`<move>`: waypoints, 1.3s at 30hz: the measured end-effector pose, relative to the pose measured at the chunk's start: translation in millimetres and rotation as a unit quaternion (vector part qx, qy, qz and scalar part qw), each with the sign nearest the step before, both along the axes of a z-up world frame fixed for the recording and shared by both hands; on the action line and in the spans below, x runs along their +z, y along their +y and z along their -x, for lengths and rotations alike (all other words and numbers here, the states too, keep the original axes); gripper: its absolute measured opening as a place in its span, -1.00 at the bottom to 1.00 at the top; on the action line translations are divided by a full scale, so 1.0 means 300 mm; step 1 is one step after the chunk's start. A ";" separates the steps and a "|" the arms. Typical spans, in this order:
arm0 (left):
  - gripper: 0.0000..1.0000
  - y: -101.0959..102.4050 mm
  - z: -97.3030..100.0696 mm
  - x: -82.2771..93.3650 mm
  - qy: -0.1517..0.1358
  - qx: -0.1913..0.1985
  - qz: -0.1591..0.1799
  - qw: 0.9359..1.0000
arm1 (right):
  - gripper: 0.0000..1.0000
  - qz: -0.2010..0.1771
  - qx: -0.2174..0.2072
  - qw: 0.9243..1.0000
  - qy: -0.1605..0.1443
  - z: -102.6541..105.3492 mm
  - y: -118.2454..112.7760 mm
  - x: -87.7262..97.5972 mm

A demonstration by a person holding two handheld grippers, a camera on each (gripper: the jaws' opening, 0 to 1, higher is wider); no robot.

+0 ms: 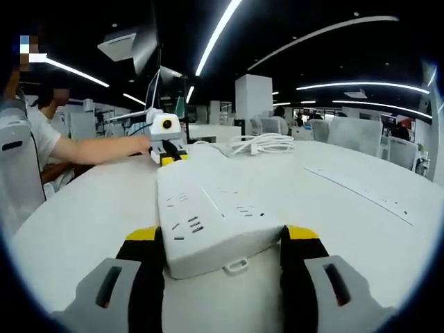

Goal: Straighten the power strip on the desk, plug the charger into it

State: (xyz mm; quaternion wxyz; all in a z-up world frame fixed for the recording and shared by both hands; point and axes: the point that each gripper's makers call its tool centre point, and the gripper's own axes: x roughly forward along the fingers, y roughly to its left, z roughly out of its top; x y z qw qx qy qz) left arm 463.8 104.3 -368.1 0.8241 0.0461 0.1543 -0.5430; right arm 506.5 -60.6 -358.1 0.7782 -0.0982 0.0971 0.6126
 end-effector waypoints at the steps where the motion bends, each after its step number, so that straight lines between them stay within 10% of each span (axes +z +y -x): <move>1: -0.76 -0.002 -0.001 0.000 0.001 -0.001 0.000 1.000 | 0.34 0.000 -0.002 1.000 0.000 0.001 -0.003 0.000; 39: -0.75 -0.093 -0.013 0.000 -0.016 -0.013 -0.005 1.000 | 0.33 -0.002 -0.047 0.999 -0.002 0.046 -0.103 0.001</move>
